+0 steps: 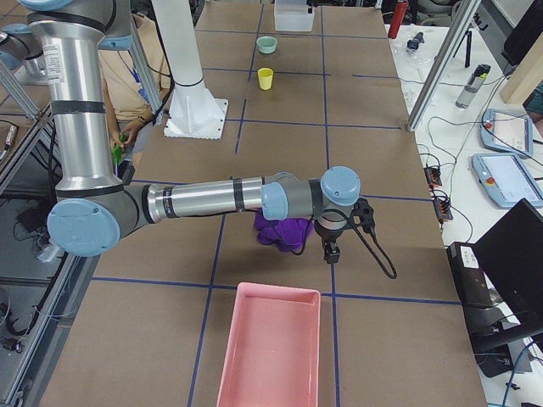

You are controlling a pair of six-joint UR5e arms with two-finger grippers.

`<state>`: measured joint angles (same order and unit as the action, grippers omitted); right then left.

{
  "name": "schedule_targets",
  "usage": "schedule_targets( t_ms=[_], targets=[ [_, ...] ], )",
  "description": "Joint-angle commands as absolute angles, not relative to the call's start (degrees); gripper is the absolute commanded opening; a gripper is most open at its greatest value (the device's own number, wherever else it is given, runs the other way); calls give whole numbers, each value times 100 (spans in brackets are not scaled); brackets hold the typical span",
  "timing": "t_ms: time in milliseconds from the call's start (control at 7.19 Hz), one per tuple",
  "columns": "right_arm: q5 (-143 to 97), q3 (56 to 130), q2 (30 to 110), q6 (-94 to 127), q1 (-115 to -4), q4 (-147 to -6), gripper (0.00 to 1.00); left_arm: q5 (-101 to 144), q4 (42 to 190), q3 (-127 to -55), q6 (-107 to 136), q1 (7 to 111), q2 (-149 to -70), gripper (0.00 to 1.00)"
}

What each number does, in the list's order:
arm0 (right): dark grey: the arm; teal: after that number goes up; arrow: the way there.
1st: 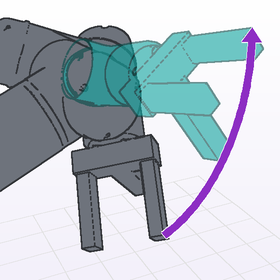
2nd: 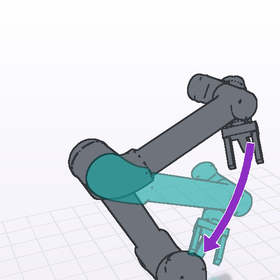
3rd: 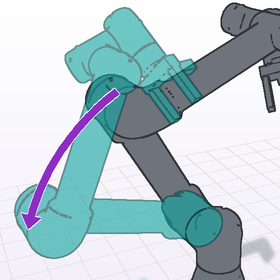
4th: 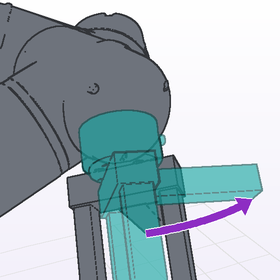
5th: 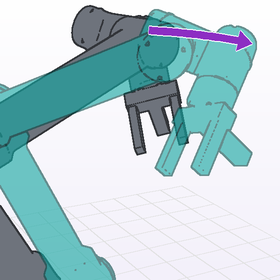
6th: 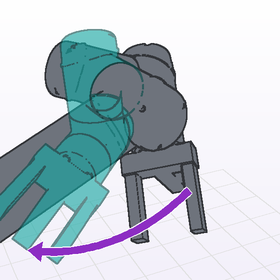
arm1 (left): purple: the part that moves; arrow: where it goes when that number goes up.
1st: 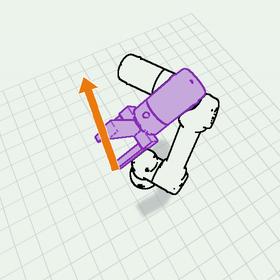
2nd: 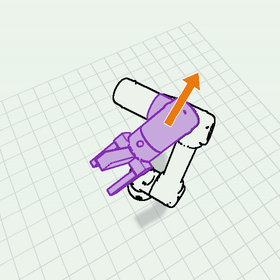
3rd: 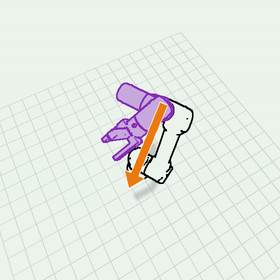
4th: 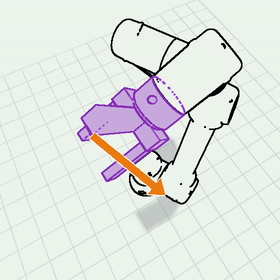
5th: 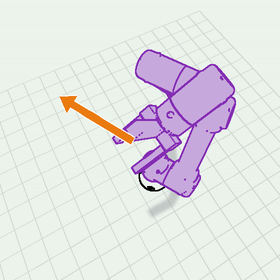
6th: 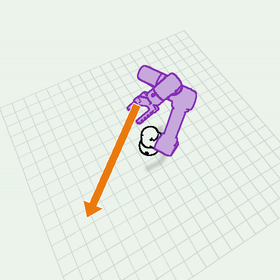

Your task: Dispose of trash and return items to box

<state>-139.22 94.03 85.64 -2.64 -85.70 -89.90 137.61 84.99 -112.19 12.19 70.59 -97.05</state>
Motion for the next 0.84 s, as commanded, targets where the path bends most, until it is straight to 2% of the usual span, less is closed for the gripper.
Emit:
schedule_targets(
  t_ms=[0,278,557,696],
  targets=[
    [-14114,9404,8552,-264,-8525,-8965,100,13650,8525,-12309,3243,5737,-9686,100],
    [-14194,9404,8561,-264,-8525,-8965,100,12783,8961,-12856,5026,4611,-9677,100],
    [-14194,9404,8552,-264,-8517,-8965,100,11661,10738,-12867,6794,3242,-8909,99],
    [-14186,9404,8534,-272,-8508,-8965,100,11463,11088,-12858,7151,2921,-8677,99]
  ],
)
